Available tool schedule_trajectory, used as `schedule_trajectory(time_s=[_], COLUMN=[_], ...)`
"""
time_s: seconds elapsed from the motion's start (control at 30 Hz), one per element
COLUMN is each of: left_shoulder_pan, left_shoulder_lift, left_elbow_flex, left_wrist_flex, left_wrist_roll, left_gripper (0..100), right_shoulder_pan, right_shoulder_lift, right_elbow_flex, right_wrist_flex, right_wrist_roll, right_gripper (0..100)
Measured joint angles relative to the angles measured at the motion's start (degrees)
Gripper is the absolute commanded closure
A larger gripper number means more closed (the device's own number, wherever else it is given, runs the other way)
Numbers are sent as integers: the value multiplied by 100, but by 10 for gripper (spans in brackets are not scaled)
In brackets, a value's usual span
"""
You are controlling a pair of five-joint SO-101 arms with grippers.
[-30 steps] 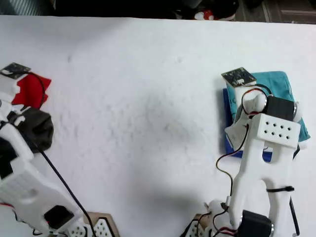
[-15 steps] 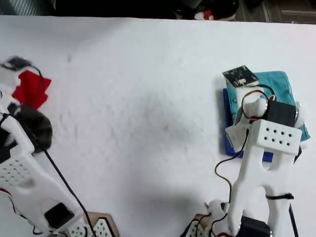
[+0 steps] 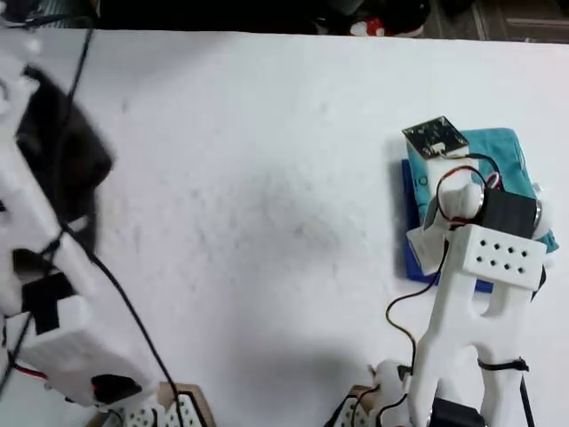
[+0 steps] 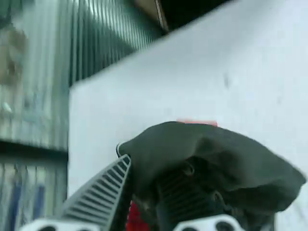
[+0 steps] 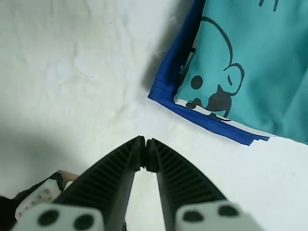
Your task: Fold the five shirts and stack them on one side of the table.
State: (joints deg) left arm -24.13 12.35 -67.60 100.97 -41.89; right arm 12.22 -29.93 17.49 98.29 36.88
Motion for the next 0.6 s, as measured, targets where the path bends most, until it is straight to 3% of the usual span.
schedule_trajectory(time_s=[0.37,0.6], left_shoulder_pan=[2769,3262], left_shoulder_lift=[-35,-202], left_elbow_flex=[-1275,-343], left_wrist_flex=[-185,149], left_wrist_roll=[18,431], left_gripper=[980,978], right_shoulder_pan=[0,0], right_shoulder_lift=[0,0], right_elbow_flex=[18,18], right_wrist_flex=[0,0], right_wrist_roll=[0,0], right_gripper=[981,981])
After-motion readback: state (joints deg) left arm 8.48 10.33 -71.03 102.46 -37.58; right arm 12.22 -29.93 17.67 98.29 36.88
